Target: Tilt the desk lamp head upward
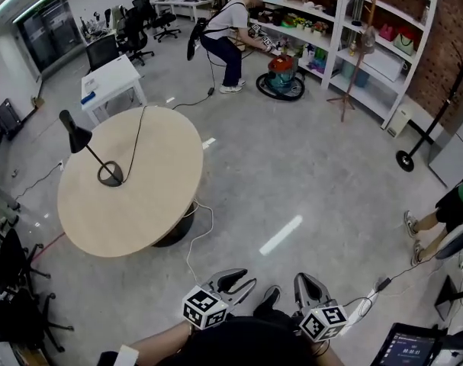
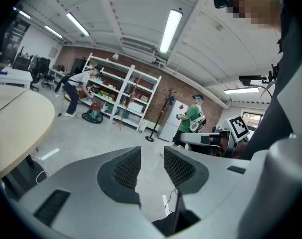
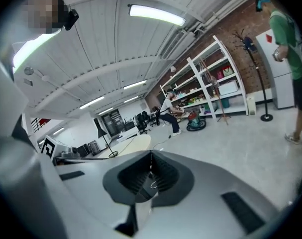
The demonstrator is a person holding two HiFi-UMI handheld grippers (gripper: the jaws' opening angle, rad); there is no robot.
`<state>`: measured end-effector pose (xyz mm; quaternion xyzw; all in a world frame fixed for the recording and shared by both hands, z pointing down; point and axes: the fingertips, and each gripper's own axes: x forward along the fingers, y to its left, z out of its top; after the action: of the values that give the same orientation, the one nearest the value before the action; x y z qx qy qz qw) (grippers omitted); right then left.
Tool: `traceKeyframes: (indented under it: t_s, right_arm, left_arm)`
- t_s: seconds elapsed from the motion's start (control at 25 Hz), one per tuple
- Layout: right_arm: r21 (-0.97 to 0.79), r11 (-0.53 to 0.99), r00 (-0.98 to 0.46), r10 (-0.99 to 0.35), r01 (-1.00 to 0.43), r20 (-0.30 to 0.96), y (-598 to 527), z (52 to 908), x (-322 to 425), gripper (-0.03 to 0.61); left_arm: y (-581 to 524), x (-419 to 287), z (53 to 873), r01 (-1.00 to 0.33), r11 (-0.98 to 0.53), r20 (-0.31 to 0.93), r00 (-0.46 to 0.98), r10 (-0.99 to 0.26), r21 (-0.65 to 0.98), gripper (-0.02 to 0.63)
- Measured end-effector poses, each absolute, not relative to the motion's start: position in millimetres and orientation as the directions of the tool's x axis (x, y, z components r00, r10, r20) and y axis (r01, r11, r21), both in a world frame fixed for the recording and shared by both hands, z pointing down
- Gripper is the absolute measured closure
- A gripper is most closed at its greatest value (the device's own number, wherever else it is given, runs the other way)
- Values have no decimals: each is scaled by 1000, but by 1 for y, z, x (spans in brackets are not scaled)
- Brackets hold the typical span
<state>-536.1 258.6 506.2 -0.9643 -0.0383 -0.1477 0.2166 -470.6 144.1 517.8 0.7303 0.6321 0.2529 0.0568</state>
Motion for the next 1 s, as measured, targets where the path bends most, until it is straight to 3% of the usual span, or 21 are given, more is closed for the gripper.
traceKeyframes:
  t_s: [0.24,0.64,1.0]
  right_arm:
    - [-420,-899,959,-2,123,284,356,503,-497,575]
    - [-489,-869,958,-67,82,280,426,517,-426,575]
    - [-403,-893,946,66,198,317,526,506,-331,575]
  left_arm:
    - [243,-449,508,913,-185,289,78,954,364,463]
    - [306,-376,517,881,-280,334,151,930,382,463]
    - [403,-265,521,879,-198,261,87,961,434,463]
